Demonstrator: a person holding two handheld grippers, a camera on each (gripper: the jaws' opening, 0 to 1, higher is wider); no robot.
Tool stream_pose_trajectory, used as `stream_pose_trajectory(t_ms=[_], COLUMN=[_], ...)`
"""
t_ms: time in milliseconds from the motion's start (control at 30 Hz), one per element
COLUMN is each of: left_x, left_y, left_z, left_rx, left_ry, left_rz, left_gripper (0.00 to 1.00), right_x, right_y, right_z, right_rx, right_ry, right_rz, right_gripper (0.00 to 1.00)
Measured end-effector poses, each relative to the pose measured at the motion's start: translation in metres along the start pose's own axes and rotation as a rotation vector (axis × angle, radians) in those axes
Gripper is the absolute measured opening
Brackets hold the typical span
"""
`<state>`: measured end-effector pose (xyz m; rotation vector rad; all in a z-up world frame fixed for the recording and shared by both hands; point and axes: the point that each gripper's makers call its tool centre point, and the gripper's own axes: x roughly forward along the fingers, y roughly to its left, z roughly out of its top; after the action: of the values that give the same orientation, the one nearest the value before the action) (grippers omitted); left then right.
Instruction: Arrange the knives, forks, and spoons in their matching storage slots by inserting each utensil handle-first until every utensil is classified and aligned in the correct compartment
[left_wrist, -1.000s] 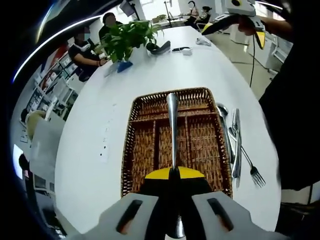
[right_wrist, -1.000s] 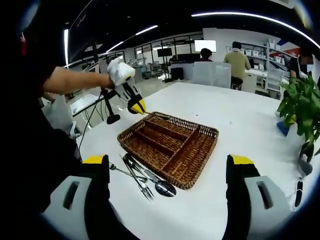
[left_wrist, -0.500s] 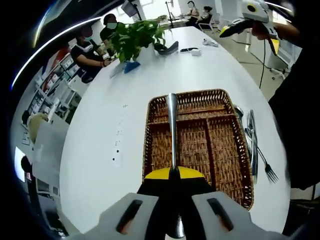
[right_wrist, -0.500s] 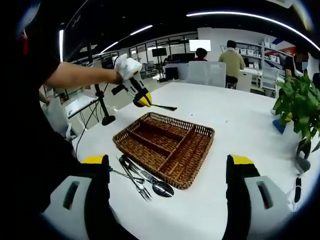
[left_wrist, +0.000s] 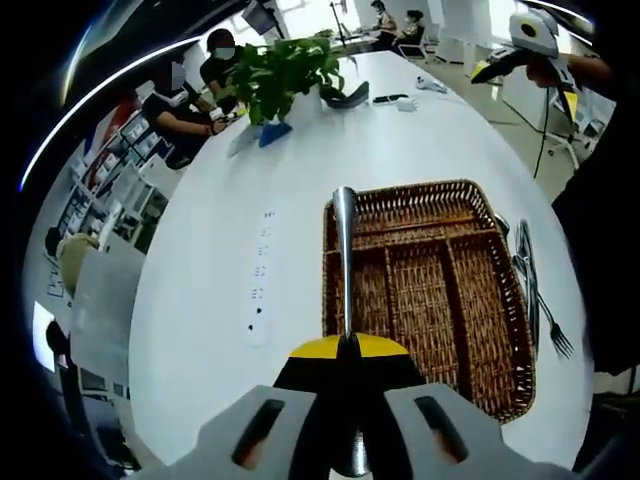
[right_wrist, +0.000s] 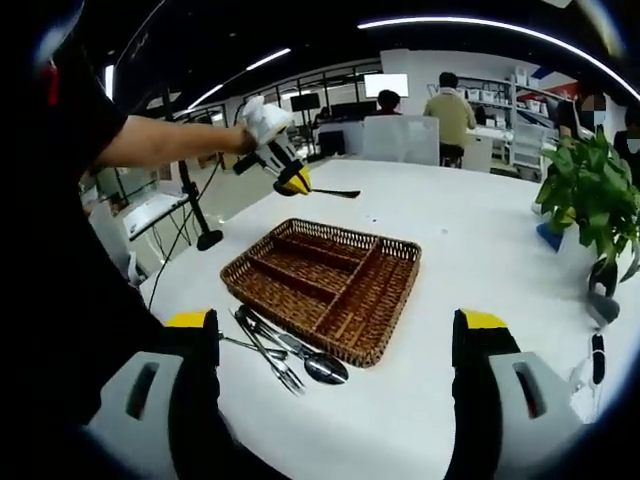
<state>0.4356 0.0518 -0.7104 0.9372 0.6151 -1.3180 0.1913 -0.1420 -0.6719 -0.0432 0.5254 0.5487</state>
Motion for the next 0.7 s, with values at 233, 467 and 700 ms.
stream_pose_trajectory(t_ms=[233,467,700], left_x=[0.002,0.007,0.018], left_y=[0.002,0.001,0.005], left_z=[0.001,-0.001,-0.011], left_rx=[0.019,0.002,0.005], left_ry=[0.01,0.014,0.019], left_rz=[0.005,0.005,0.021], left_gripper=[0.01,0.01,0.01], right_x=[0.0,0.0,-0.002], right_y=[-0.003,-0.006,-0.008], right_z=[0.002,0.006,0.003], right_rx=[0.004,0.005,0.007], right_ry=[-0.008,-0.023,-0.021], right_rz=[-0.008,-0.018,-0.028], right_gripper=[1.0,1.0,1.0])
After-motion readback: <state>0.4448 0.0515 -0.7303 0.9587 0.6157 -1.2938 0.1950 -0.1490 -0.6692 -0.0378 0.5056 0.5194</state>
